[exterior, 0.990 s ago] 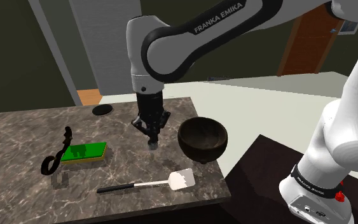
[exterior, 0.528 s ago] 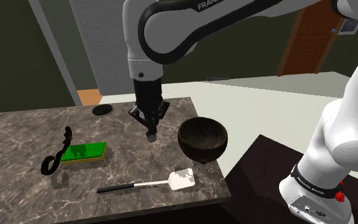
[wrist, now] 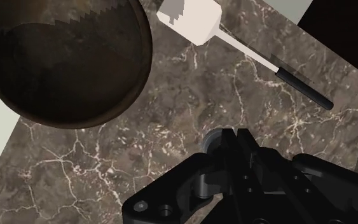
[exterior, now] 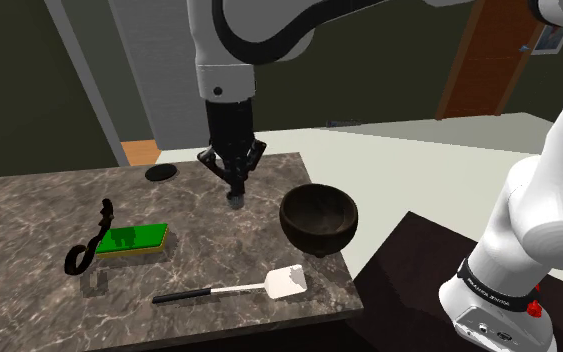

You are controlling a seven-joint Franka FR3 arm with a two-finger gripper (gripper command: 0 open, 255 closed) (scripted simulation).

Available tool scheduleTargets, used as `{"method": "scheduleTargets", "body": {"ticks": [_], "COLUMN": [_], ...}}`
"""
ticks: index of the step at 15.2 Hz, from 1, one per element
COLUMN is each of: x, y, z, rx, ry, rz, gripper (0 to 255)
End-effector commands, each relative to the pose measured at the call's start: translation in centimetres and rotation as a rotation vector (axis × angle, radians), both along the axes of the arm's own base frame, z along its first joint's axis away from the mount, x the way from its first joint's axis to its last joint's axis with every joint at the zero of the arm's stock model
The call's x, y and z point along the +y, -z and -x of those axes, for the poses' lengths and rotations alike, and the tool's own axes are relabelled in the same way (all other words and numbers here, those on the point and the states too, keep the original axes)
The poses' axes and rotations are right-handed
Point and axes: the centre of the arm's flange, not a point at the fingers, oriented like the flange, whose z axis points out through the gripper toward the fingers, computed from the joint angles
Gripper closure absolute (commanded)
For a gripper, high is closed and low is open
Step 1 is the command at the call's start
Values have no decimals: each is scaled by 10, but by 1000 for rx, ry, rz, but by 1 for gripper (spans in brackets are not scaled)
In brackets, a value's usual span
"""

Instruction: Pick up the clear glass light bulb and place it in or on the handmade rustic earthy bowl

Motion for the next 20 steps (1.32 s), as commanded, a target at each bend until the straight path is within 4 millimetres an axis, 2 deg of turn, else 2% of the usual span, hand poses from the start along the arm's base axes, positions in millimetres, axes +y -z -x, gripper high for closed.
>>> {"method": "scheduleTargets", "body": {"ticks": [1, 11, 20], "x": [-1, -1, -93], "y": [-11, -60, -72], "z": [-2, -1, 73], "rx": [0, 0, 0], "ry": [0, 0, 0], "rz": [0, 0, 0], "gripper": [255, 255, 255]}}
